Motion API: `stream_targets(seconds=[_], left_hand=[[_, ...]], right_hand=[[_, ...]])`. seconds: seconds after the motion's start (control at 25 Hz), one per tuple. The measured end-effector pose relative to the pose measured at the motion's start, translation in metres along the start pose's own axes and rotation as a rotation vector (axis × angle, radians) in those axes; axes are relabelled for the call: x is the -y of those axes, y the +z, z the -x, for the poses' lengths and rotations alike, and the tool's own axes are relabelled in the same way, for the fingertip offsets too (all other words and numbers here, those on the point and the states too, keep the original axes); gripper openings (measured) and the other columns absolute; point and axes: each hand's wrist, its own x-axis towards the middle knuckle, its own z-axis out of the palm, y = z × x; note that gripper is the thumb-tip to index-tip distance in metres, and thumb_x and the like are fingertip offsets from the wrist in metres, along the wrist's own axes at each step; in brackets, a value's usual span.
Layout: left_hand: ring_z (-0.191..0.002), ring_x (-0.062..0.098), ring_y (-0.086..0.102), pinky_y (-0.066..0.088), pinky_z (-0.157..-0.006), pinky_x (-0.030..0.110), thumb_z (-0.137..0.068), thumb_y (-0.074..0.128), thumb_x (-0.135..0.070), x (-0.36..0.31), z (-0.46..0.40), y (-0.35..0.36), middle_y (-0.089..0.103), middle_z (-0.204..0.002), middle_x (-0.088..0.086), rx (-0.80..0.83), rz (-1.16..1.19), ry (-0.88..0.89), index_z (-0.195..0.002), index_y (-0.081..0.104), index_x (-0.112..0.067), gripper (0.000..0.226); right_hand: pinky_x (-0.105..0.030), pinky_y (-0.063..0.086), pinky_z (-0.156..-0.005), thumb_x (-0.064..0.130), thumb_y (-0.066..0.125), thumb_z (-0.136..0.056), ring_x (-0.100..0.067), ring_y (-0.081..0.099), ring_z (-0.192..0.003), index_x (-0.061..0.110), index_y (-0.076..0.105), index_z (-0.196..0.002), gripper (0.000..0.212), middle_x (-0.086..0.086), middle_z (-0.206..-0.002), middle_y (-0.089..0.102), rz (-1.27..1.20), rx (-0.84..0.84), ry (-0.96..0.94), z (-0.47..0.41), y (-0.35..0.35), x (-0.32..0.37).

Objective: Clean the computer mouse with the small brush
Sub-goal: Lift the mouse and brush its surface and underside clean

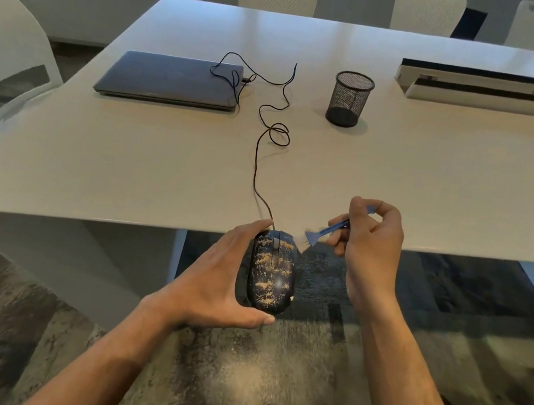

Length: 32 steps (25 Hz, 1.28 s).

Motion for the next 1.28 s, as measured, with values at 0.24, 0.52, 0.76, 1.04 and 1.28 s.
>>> stream_targets(seconds=[0.24, 0.52, 0.76, 1.04, 1.28], left_hand=[[-0.136, 0.008, 0.040, 0.038, -0.116, 0.038, -0.061, 0.083, -0.059, 0.008, 0.015, -0.001, 0.033, -0.153, -0.011, 0.010, 0.023, 0.030, -0.153, 0.012, -0.039, 0.118], [-0.136, 0.008, 0.039, 0.037, -0.116, 0.037, -0.061, 0.083, -0.060, 0.011, 0.019, 0.000, 0.033, -0.151, -0.011, 0.005, 0.030, 0.034, -0.153, 0.013, -0.038, 0.117], [-0.137, 0.011, 0.039, 0.039, -0.116, 0.042, -0.061, 0.083, -0.058, 0.009, 0.017, 0.010, 0.034, -0.151, -0.009, -0.028, 0.052, 0.003, -0.152, 0.014, -0.039, 0.116], [-0.134, 0.007, 0.040, 0.038, -0.115, 0.034, -0.061, 0.085, -0.054, 0.005, 0.016, 0.016, 0.032, -0.143, -0.020, -0.035, 0.055, 0.003, -0.150, 0.014, -0.042, 0.115], [-0.136, 0.005, 0.039, 0.035, -0.116, 0.030, -0.061, 0.085, -0.055, 0.003, 0.015, 0.017, 0.030, -0.143, -0.022, -0.040, 0.051, -0.013, -0.146, 0.011, -0.052, 0.114]], right_hand=[[-0.026, 0.052, -0.050, 0.024, 0.057, -0.104, -0.018, 0.068, -0.056, 0.014, 0.055, -0.112, 0.013, -0.001, -0.069, 0.073, 0.010, -0.020, 0.004, 0.018, 0.004, 0.003], [-0.020, 0.053, -0.053, 0.027, 0.073, -0.093, -0.012, 0.071, -0.055, 0.032, 0.054, -0.104, 0.023, 0.002, -0.068, 0.075, 0.272, 0.030, -0.072, 0.036, 0.019, 0.005], [-0.021, 0.054, -0.057, 0.027, 0.076, -0.090, -0.006, 0.070, -0.052, 0.034, 0.049, -0.113, 0.036, 0.003, -0.066, 0.072, 0.471, 0.018, -0.121, 0.035, 0.006, 0.005], [-0.018, 0.048, -0.048, 0.023, 0.076, -0.088, -0.013, 0.066, -0.046, 0.035, 0.049, -0.104, 0.034, 0.002, -0.054, 0.067, 0.258, -0.034, -0.112, 0.021, 0.005, 0.006], [-0.019, 0.049, -0.048, 0.021, 0.076, -0.089, -0.012, 0.067, -0.047, 0.028, 0.055, -0.098, 0.024, 0.005, -0.053, 0.063, 0.292, -0.030, -0.062, 0.018, 0.001, -0.012]])
